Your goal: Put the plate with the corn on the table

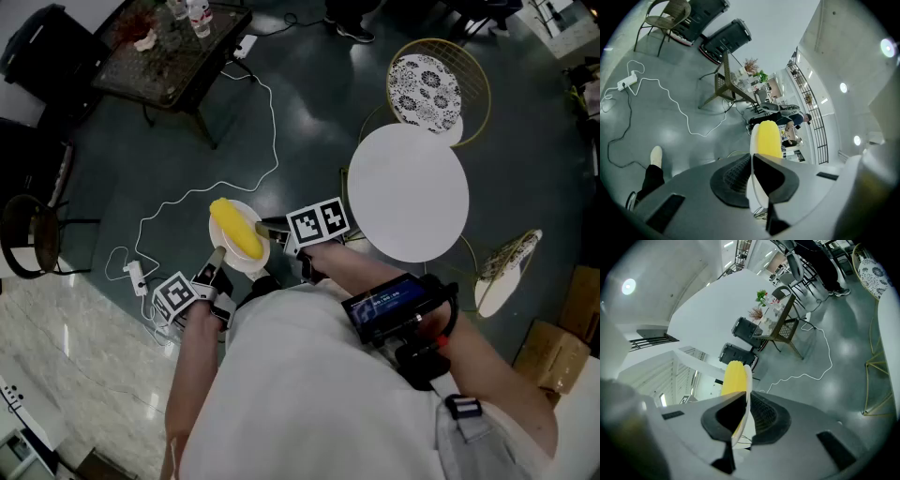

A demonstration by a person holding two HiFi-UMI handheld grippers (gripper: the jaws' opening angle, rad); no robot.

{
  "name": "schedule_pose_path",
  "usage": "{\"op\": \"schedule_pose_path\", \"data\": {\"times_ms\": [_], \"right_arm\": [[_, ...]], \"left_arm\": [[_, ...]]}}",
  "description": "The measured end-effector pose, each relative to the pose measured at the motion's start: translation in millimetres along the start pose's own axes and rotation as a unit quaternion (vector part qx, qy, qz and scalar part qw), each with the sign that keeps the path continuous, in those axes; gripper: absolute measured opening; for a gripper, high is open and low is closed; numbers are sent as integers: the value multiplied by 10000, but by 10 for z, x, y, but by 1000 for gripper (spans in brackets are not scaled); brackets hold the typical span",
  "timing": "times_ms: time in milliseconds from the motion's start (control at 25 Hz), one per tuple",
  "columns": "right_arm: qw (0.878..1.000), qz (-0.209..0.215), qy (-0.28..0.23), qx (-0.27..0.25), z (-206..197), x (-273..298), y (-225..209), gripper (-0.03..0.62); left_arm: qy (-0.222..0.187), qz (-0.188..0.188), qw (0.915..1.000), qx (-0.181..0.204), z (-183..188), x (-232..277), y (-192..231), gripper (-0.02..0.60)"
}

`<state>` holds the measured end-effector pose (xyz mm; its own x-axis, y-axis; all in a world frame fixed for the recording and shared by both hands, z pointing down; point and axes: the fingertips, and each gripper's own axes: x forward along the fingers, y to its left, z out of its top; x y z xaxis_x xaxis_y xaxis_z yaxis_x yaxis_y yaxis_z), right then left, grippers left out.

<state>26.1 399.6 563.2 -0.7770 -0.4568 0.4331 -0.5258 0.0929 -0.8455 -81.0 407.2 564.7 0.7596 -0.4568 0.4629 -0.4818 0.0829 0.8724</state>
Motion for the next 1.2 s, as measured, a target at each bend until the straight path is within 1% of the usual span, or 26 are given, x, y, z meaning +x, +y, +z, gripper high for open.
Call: {"op": "schedule_pose_path", "data": {"times_ms": [200,320,400,440,520,560,600,640,680,760,800,880,960,1080,1200], "right_arm": [[9999,76,39,-62,72,47,24,35],[9998,149,44,-106,29,-21,-17,35],[9996,212,57,-184,-17,-171,-105,36],[9995,237,67,-182,-79,-266,-168,35],[9995,271,138,4,-405,-397,-255,35],[9993,287,204,120,-584,-399,-249,36],[9990,296,277,185,-683,-366,-215,35],[9988,298,339,186,-681,-314,-170,36],[9988,297,371,125,-578,-257,-130,35],[9989,300,342,-97,-233,-204,-96,37],[9988,309,342,-173,-154,-231,-88,35],[9984,315,438,-188,-258,-338,-95,35],[9982,284,498,-165,-370,-413,-149,35],[9987,253,434,-125,-294,-442,-210,35],[9988,261,416,38,-337,-411,-242,35]], "left_arm": [[-64,-37,9999,-139,47,14,19,25],[-158,-59,9998,-105,-46,34,3,25],[-265,-60,9996,-83,-224,97,-48,25],[-273,-14,9996,-117,-369,118,-59,25],[-161,225,9992,-273,-736,-8,8,25],[-113,350,9987,-345,-861,-124,63,25],[-113,424,9983,-386,-899,-217,104,25],[-154,435,9982,-390,-856,-260,123,25],[-222,384,9984,-354,-750,-241,119,25],[-375,144,9990,-188,-478,-62,70,25],[-436,21,9990,-101,-378,33,48,25],[-502,-114,9987,-2,-283,144,24,25],[-517,-133,9986,19,-284,171,19,25],[-500,-66,9987,-14,-359,142,26,25],[-480,19,9988,-62,-446,97,37,25]]}}
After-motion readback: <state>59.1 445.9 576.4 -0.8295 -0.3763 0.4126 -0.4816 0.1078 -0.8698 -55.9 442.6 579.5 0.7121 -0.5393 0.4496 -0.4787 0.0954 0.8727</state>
